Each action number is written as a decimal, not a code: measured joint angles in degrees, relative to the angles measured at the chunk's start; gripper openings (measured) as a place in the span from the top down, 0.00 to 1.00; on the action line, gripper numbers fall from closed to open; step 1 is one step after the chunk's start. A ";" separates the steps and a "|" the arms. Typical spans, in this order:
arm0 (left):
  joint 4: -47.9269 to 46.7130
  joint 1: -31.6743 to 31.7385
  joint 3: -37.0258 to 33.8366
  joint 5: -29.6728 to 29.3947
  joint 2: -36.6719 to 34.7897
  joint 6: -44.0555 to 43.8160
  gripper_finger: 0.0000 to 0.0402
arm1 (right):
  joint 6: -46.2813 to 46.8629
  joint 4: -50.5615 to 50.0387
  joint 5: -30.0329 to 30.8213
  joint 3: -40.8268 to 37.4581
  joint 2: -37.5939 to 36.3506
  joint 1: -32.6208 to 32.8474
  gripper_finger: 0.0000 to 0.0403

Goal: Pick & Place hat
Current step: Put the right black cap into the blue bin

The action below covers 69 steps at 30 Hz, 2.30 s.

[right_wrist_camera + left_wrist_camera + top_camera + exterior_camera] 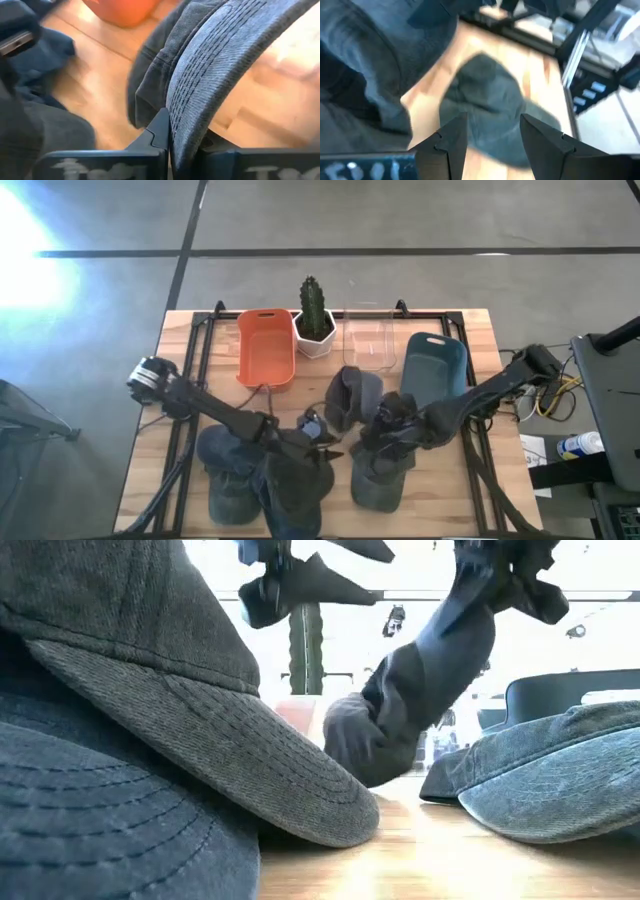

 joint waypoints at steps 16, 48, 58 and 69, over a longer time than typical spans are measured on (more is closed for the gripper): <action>-0.93 -0.17 0.01 -0.28 -8.43 0.22 0.57 | -23.01 -3.38 -3.82 0.04 -18.10 -0.77 0.97; -6.28 0.33 -1.12 -2.50 -8.20 -0.10 0.57 | -10.66 -48.86 -4.42 4.52 -14.42 -16.18 0.97; -6.27 0.33 -2.86 -2.44 -8.18 -2.10 0.57 | -15.85 -48.86 -13.22 2.57 -3.28 -19.21 0.97; -6.12 0.33 -2.84 -2.41 -8.18 -2.09 0.57 | -4.57 -48.91 13.43 6.37 -6.60 -9.71 0.97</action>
